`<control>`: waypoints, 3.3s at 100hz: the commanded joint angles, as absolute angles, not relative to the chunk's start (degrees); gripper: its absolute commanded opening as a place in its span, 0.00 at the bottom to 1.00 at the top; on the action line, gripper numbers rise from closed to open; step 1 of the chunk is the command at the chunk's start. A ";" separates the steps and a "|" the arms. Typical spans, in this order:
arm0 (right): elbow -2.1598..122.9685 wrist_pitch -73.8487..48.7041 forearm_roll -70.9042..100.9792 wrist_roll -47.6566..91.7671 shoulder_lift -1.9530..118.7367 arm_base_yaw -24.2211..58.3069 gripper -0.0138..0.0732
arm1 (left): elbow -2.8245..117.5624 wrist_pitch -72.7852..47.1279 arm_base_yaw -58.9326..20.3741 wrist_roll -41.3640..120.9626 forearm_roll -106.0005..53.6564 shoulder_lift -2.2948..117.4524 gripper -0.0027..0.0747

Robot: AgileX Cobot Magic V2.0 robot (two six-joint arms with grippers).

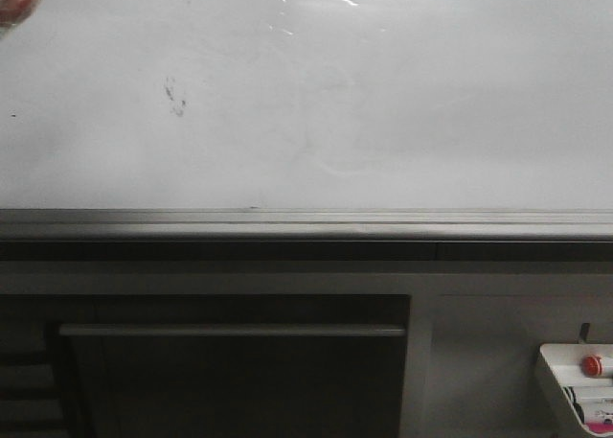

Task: Write number 2 on whiteboard

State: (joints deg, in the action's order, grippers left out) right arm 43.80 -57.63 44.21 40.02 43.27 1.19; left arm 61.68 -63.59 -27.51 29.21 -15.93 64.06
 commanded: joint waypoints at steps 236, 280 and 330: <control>69.13 -58.96 44.38 70.89 78.80 33.80 0.49 | 63.94 -50.64 -47.73 41.72 -17.23 73.26 0.01; 69.13 -59.41 44.28 70.89 78.80 33.80 0.20 | 63.94 -50.47 -47.73 41.72 -17.23 73.26 0.01; 70.39 -59.14 40.03 66.56 77.76 33.80 0.20 | 63.94 -48.02 -45.62 39.70 -17.23 69.97 0.73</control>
State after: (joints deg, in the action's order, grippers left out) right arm 67.85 -59.84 40.21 68.97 80.17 34.01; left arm 62.06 -50.61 -46.74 40.46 -15.88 73.40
